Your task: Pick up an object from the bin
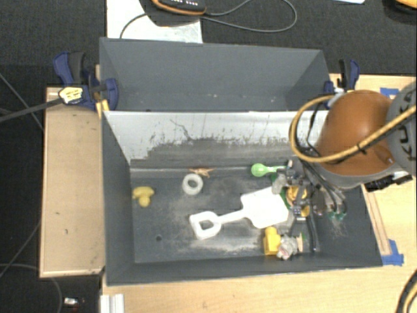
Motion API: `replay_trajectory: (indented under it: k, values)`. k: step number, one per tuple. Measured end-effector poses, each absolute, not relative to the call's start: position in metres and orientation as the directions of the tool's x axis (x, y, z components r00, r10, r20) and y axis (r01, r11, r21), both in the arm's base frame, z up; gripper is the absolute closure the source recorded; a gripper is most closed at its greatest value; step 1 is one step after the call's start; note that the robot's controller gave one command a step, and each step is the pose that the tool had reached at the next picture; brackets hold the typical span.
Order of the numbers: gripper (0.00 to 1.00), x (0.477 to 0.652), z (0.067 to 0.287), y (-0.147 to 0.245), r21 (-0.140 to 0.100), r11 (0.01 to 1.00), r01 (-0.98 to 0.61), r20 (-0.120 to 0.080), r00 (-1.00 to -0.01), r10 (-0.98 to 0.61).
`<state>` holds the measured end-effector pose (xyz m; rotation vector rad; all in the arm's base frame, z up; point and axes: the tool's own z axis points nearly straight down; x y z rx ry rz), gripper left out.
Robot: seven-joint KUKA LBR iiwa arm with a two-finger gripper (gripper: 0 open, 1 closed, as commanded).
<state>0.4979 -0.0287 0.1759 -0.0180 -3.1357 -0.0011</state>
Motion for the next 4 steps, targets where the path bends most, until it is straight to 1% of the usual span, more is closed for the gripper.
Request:
replay_trajectory:
  k: [1, 2, 3, 4]
  values:
    - [0.0, 0.499, 0.18, -0.029, 0.0, 1.0, 0.01, -0.002, -1.0, 0.01]
    - [0.0, 0.5, 0.114, 0.017, 0.001, 1.0, -0.013, -0.007, -1.0, -0.013]
    - [0.0, 0.5, 0.101, 0.062, 0.0, 0.996, -0.086, -0.015, -0.996, -0.086]
    - [0.0, 0.505, 0.101, 0.077, 0.0, 0.987, -0.161, -0.009, -0.987, -0.161]
